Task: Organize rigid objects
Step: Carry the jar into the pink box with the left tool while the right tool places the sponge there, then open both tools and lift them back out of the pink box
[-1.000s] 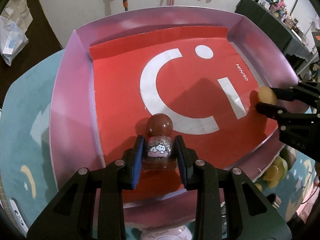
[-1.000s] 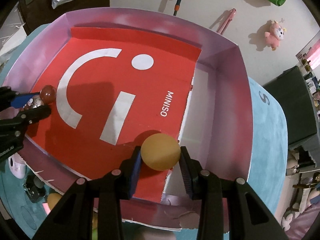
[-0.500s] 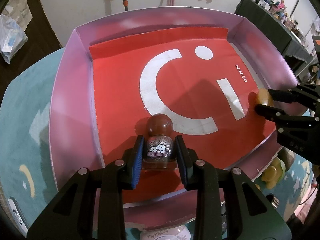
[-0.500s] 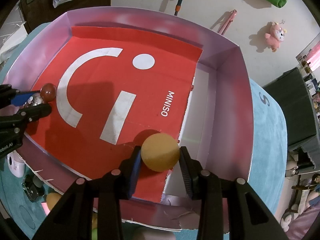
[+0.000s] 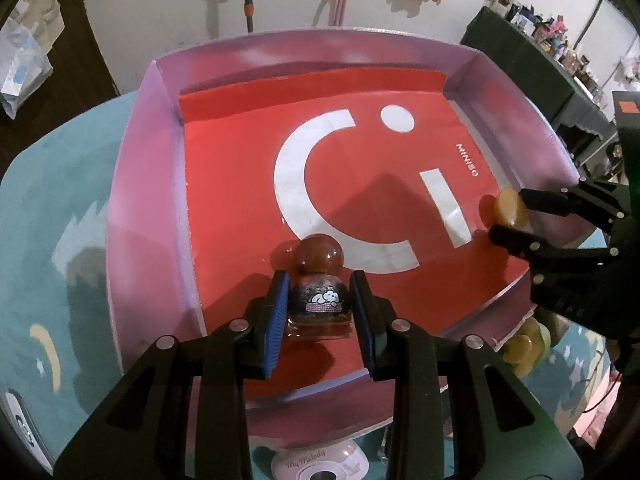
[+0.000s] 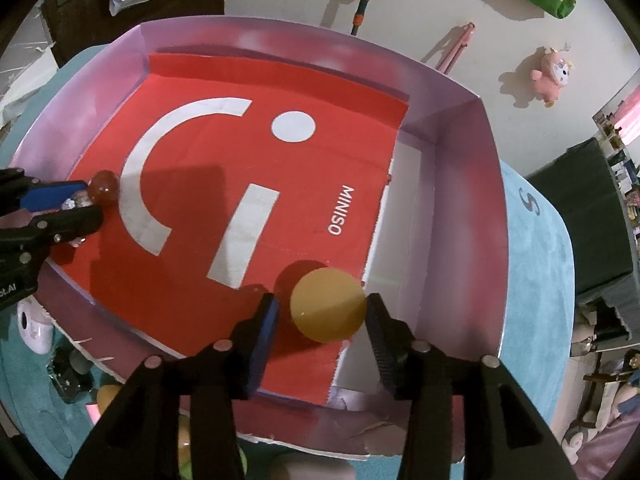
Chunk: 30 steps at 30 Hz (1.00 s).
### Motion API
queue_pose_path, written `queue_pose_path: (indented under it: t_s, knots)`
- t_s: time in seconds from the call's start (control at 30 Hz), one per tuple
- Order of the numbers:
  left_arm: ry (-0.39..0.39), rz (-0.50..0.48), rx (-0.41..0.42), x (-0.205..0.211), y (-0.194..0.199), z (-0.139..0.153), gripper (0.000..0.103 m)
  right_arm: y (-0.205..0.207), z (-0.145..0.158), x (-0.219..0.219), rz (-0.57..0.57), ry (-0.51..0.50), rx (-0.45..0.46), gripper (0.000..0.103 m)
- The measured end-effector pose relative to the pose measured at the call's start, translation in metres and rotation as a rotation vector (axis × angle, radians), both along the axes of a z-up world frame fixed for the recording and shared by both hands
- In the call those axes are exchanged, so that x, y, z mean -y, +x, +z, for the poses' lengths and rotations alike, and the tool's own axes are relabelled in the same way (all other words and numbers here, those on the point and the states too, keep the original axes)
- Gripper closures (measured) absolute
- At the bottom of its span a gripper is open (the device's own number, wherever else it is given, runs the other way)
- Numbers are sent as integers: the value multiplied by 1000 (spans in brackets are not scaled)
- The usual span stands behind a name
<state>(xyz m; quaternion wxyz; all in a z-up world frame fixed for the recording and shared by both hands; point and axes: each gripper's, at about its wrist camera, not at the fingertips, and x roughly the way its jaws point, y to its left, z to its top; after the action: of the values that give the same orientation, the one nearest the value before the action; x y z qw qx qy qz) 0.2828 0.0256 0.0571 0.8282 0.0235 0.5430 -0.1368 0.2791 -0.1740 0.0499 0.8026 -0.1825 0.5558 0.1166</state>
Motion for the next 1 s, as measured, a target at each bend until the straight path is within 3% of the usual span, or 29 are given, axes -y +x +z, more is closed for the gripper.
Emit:
queue_pose_path:
  t_s: [0.1,0.2,0.27,0.3,0.33,0.57,0.77,0.87,1.0]
  knots:
    - [-10,5,23,-4,-6,7,73,-5,6,-3,8,-15,25,42]
    - [-23,6,55,-8,-15,18,72,-10,16,-4,9,5,45,42]
    - [-31,5,90,-10,-25,27,60,-14,24,-2,7,15,65,41]
    - [-37,6,106,-7,-29,33,40,-18,31,-1,7,28,79,41]
    - [-46,8,129,-8,-35,37,31,-20,36,1,6,39,88,40]
    - [-108,12,278,-9,-83,76,31,-56,79,20,-13,110,204,35]
    - [-137,46,447,-12,-131,109,21,-104,115,47,-48,224,316,24]
    - [-137,75,555,-14,-165,123,9,-135,132,59,-64,271,388,19]
    - [-121,84,671,-15,-204,133,5,-185,149,69,-64,315,496,8]
